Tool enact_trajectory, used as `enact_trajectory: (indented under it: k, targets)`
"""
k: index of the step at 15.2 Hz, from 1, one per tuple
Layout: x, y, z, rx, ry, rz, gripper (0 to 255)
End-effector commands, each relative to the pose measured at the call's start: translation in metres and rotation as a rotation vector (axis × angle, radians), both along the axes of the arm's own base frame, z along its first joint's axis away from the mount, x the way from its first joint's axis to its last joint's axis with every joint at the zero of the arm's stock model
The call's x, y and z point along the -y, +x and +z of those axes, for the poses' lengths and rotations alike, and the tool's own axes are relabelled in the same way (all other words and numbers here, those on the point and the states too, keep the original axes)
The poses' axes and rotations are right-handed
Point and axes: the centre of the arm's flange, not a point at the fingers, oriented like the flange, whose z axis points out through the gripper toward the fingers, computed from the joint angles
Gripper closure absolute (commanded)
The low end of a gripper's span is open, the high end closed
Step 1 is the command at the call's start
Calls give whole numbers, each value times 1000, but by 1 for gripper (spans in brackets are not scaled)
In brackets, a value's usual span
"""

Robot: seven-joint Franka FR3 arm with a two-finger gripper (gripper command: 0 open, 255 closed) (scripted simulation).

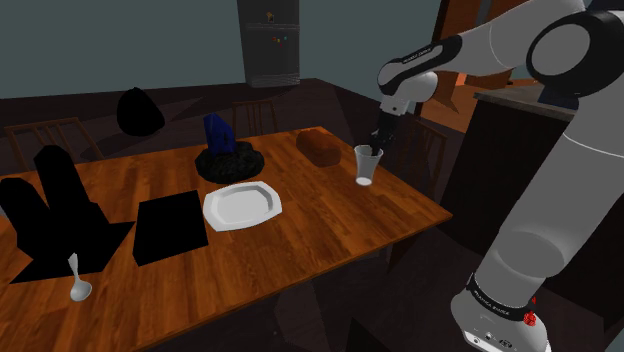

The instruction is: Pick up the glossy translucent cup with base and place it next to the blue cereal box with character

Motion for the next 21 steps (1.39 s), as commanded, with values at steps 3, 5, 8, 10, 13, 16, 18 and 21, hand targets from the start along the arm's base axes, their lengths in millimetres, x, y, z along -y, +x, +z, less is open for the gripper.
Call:
enact_trajectory:
  k: [3, 5, 8, 10, 13, 16, 18, 21]
  targets:
    - [1, 0, 23, 0, 0, 0, 255]
    - [1, 0, 33, 0, 0, 0, 255]
    - [1, 0, 49, 0, 0, 0, 255]
    - [1, 0, 59, 0, 0, 0, 255]
    - [1, 0, 75, 0, 0, 0, 255]
    - [1, 0, 91, 0, 0, 0, 255]
    - [1, 0, 102, 0, 0, 0, 255]
    - [1, 0, 118, 0, 0, 0, 255]
